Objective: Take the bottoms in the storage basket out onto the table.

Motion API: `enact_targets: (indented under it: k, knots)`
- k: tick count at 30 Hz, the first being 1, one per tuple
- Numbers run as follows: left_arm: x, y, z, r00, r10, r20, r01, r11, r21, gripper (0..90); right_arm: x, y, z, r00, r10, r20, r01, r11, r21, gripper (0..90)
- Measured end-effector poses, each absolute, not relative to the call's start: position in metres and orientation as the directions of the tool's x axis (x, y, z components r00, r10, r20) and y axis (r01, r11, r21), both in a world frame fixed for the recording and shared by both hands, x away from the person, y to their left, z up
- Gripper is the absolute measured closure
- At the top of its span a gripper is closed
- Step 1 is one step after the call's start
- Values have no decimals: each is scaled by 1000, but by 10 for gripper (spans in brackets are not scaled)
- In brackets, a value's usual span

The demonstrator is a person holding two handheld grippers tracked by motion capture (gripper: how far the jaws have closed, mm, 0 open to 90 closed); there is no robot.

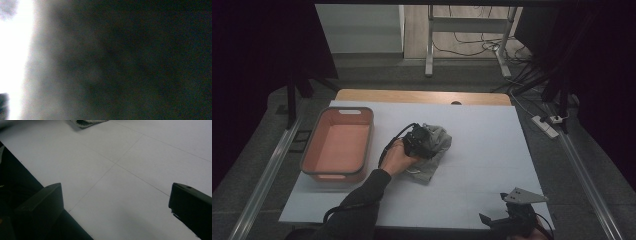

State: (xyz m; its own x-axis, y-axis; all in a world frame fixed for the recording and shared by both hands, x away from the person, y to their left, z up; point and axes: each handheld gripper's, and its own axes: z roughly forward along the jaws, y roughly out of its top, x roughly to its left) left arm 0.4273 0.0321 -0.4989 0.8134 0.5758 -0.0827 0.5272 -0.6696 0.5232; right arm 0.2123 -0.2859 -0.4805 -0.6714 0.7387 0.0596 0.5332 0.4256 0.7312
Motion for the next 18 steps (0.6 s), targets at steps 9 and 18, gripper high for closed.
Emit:
enact_targets:
  k: [9, 18]
  knots:
    - [424, 31, -491, 826, 559, -77, 509, -678, 531, 153, 212, -286, -481, -671, 739, 62, 535, 425, 731, 0]
    - [422, 35, -481, 829, 548, -111, 507, -653, 562, 32, 212, -286, -480, -670, 739, 63, 535, 423, 731, 0]
